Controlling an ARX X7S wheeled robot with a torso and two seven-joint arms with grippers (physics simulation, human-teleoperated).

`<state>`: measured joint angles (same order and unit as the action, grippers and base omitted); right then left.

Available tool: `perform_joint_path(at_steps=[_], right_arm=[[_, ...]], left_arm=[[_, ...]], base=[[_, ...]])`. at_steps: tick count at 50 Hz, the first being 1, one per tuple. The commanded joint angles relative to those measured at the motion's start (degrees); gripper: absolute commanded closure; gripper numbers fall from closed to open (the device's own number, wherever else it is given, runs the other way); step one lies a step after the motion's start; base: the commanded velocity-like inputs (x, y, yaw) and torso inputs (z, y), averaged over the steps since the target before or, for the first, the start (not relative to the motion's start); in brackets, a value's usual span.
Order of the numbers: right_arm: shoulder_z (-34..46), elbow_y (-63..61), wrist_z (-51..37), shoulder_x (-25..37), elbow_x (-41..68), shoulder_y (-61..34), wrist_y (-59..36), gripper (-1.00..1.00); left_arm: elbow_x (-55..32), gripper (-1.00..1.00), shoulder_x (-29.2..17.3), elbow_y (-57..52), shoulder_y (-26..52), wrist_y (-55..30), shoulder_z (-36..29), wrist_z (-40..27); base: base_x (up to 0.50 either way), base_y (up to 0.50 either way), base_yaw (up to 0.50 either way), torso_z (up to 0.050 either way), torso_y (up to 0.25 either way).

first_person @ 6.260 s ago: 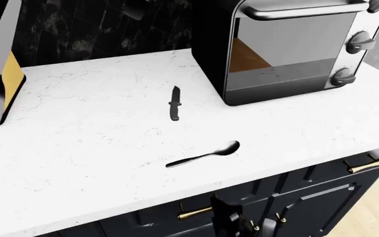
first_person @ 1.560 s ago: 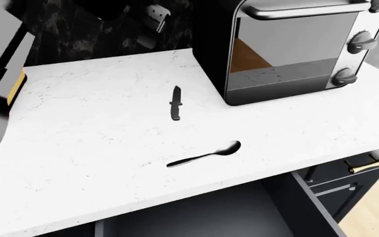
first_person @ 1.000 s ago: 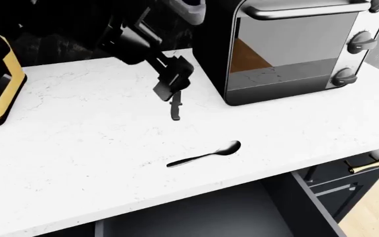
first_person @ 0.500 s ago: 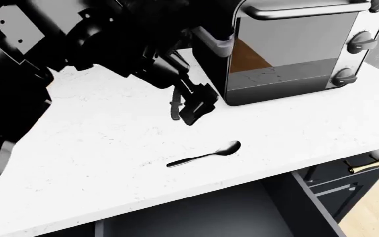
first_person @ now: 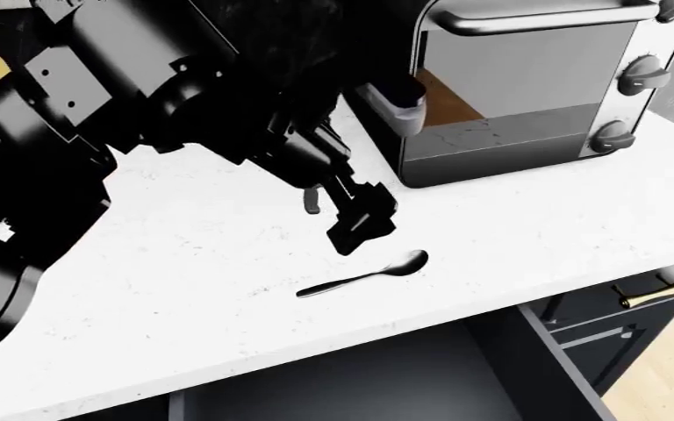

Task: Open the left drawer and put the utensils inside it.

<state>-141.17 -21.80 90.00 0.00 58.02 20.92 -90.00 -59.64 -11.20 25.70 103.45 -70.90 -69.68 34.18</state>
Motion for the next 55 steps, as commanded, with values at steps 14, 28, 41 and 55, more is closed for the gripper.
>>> perform_joint_path(at_steps=[14, 28, 41, 55], right_arm=[[1.44, -1.40, 0.00, 0.00, -1.44, -1.01, 0.00, -1.00], [2.14, -1.28, 0.00, 0.00, -2.38, -1.28, 0.00, -1.00], [3.11, -2.11, 0.00, 0.00, -3.79, -2.02, 0.00, -1.00], [3.21, -1.88, 0.00, 0.00, -3.90, -1.92, 0.00, -1.00]], left_arm=[[-2.56, -1.00, -1.74, -4.04, -5.34, 0.19, 1.40, -4.12], [-2.09, -1.00, -0.95, -5.00, -9.14, 1.92, -0.69, -3.45], [2.25, -1.00, 3.03, 4.49, -10.89, 7.45, -1.52, -4.51], [3.33, -1.00, 4.49, 7.85, -11.34, 9.33, -2.38, -3.05]], base=[[0.00, 0.00, 0.00, 0.000, 0.000], [0.00, 0.00, 0.00, 0.000, 0.000], [0.00, 0.00, 0.00, 0.000, 0.000], [0.00, 0.00, 0.00, 0.000, 0.000]])
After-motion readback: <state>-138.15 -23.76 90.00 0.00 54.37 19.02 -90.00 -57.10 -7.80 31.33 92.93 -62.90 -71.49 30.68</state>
